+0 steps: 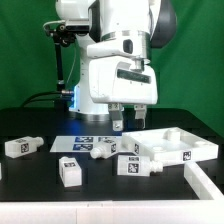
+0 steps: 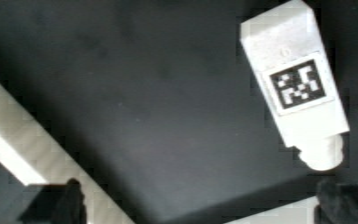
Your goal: Assemble one leg
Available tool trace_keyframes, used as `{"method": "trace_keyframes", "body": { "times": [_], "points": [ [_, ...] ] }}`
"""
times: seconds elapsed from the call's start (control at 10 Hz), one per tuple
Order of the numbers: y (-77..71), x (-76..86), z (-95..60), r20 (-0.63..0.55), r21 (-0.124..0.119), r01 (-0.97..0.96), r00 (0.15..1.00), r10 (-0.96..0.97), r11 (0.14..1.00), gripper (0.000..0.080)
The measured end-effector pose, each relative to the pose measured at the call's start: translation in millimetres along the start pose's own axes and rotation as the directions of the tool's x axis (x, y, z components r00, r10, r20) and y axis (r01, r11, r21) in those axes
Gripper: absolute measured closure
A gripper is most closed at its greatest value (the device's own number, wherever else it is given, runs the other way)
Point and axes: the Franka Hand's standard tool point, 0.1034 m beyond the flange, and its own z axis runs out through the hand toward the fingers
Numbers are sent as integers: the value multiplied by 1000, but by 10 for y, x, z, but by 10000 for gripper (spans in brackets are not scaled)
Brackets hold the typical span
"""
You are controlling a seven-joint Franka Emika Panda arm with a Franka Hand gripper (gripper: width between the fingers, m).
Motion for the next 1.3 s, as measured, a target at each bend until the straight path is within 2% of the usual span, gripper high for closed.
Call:
{"method": "trace_keyframes", "body": {
  "times": [0.2, 0.3, 0.4, 0.5, 0.6, 0.7, 0.8, 1.0, 1.3],
  "points": [
    [-11, -5, 11, 1, 3, 0, 1000, 0, 1000, 150],
    [-142, 9, 54, 35, 42, -44, 998, 42, 998, 150],
    [-308, 152, 113, 88, 75, -90, 993, 83, 993, 150],
    [-394, 262, 199, 131, 93, -92, 988, 80, 991, 150],
    [-434, 308, 261, 126, 90, -91, 989, 79, 992, 150],
    [-491, 372, 272, 79, 64, -107, 992, 102, 992, 150],
    [-504, 336, 279, 93, 73, -102, 991, 96, 992, 150],
    [-503, 319, 288, 95, 76, -85, 992, 77, 994, 150],
    [-505, 146, 331, 116, 127, 162, 977, -177, 979, 150]
  ]
}}
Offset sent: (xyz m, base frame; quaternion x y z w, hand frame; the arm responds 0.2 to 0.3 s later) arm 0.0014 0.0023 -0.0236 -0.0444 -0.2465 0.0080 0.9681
